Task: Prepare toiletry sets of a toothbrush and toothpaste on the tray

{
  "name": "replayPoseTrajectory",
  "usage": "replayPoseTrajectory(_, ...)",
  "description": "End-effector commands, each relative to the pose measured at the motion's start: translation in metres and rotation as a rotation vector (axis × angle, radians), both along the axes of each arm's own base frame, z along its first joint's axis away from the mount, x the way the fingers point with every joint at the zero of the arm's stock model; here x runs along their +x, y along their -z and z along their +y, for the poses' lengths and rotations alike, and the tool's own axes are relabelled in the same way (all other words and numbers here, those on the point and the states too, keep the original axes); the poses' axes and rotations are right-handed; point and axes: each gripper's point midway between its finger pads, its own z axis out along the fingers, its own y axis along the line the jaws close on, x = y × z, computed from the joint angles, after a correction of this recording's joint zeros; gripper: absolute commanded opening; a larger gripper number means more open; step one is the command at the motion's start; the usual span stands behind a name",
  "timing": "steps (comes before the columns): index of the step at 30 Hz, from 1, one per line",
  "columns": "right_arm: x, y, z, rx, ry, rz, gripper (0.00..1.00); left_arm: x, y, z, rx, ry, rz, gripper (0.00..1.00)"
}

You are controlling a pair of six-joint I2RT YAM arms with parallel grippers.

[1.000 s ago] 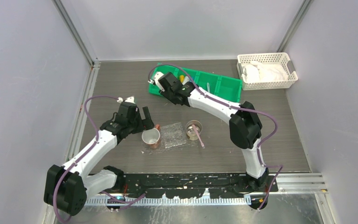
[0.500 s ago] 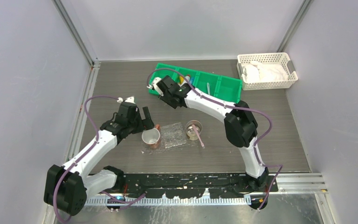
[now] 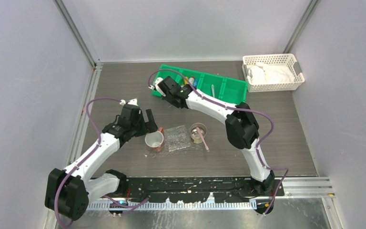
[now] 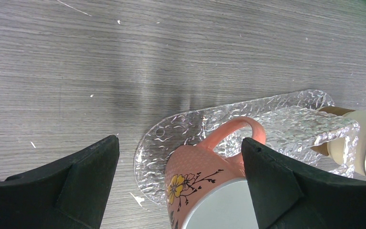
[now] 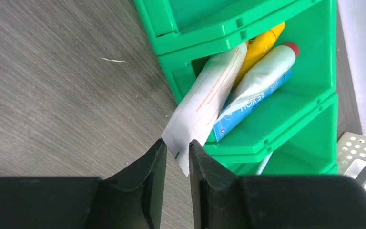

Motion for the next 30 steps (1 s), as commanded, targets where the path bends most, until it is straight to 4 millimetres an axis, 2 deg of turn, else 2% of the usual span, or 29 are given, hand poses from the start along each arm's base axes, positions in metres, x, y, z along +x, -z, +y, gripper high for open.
replayPoseTrajectory(1, 0.018, -0.018, 0.001, 0.011, 0.042, -0.078, 0.27, 0.002, -0.002, 0.001, 0.003, 0.003, -0.014, 1.0)
replayPoseTrajectory(11, 0.03, -0.009, -0.007, 0.023, 0.101, -0.061, 0.21, 0.003, -0.003, 0.001, 0.005, 0.004, -0.013, 1.0)
replayPoseTrajectory(16, 0.04, -0.016, -0.013, 0.066, 0.154, -0.089, 0.15, 0.003, -0.004, 0.002, 0.006, 0.004, -0.016, 1.0)
replayPoseTrajectory(21, 0.049, -0.039, -0.018, 0.14, 0.207, -0.153, 0.03, 0.003, -0.004, 0.002, 0.007, 0.003, -0.017, 1.0)
replayPoseTrajectory(25, 0.053, -0.065, -0.022, 0.205, 0.238, -0.192, 0.01, 0.002, -0.005, 0.001, 0.004, 0.002, -0.015, 1.0)
replayPoseTrajectory(30, 0.047, -0.102, -0.027, 0.26, 0.244, -0.221, 0.01, 0.001, -0.007, 0.002, -0.002, -0.001, -0.022, 1.0)
